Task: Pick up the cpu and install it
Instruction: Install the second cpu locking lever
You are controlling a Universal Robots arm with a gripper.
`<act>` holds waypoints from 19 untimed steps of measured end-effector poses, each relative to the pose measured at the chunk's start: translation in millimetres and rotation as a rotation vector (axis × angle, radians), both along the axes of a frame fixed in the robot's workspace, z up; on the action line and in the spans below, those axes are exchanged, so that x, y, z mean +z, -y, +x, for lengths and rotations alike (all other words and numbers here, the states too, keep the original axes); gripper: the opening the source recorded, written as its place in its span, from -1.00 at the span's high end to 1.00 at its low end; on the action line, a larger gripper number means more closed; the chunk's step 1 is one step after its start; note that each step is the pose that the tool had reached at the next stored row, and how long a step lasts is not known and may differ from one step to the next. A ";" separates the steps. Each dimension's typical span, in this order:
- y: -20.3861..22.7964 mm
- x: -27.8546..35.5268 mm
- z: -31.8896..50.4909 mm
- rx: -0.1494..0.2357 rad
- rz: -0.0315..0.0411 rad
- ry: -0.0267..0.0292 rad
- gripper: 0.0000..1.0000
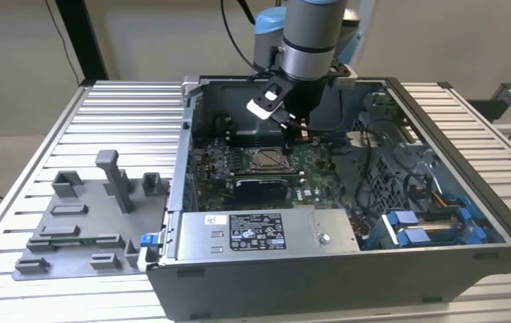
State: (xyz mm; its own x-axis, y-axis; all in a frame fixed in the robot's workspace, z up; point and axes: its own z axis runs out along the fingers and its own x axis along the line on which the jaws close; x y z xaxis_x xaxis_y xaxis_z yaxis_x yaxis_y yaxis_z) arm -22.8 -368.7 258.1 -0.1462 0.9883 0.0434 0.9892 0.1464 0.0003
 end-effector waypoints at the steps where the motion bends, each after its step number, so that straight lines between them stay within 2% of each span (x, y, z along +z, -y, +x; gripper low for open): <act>1: 0.0 0.0 0.0 0.000 0.0000 0.0000 1.00; 8: 0.0 -0.2 -1.9 0.000 0.0000 0.0003 1.00; 15: -0.5 -0.4 -33.0 0.000 -0.0002 0.0049 1.00; 19: -1.9 -3.2 -41.1 0.000 0.0010 0.0060 1.00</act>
State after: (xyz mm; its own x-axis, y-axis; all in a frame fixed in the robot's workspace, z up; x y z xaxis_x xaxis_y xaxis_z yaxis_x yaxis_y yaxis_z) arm -63.9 -366.8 254.9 -0.1465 0.9883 0.0435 0.9892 0.1464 0.0063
